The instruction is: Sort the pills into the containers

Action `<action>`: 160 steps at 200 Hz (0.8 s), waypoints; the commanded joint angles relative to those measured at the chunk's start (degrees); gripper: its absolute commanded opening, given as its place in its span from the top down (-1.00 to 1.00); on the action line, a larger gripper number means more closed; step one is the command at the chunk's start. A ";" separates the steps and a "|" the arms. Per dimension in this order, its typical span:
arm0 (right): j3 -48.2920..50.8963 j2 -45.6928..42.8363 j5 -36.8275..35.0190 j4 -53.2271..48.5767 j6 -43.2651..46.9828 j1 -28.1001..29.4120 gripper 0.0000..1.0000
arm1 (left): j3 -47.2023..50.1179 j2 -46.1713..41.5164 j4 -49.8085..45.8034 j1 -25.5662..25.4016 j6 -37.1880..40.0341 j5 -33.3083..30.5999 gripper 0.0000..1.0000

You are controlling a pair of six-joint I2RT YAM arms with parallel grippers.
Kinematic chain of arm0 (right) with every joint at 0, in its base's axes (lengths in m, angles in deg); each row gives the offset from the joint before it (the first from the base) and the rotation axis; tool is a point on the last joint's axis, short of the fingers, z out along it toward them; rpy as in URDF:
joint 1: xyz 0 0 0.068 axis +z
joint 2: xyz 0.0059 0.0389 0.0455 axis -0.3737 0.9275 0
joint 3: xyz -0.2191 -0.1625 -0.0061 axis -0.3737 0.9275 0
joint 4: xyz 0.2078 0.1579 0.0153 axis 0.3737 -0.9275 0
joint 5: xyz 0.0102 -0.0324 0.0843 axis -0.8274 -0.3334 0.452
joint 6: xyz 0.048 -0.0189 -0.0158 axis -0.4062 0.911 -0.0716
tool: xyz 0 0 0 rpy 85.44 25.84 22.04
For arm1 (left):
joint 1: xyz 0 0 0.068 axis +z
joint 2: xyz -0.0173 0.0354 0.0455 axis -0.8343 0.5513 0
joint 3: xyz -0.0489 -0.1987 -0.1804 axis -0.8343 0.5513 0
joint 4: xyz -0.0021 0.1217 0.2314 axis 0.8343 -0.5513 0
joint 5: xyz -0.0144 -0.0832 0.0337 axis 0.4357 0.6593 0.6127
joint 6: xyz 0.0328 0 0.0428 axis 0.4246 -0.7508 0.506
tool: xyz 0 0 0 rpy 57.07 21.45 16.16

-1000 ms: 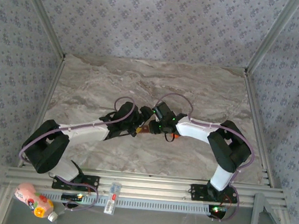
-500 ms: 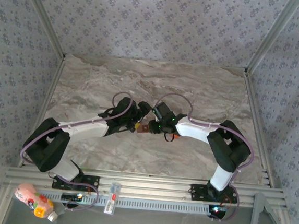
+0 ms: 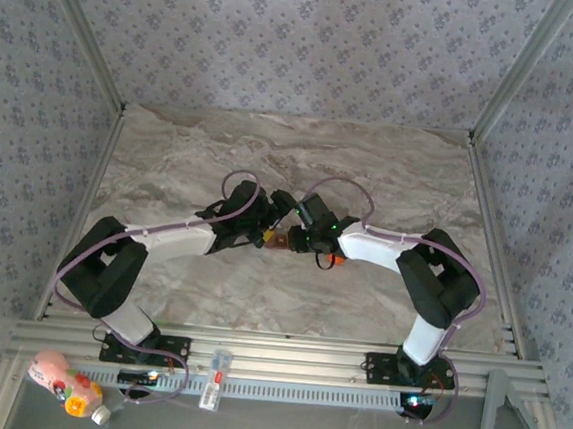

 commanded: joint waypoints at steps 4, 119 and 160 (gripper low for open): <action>2.77 3.20 -0.37 -5.39 4.87 2.03 0.35 | -2.29 2.29 2.26 0.65 0.60 -1.06 -1.00; 2.74 3.68 -0.32 -5.54 4.74 2.37 0.32 | -0.77 0.82 4.76 1.69 0.85 -3.59 -1.00; 2.43 3.13 0.87 -5.73 4.56 2.03 0.27 | 1.99 0.00 11.98 1.58 -1.07 -3.60 -1.00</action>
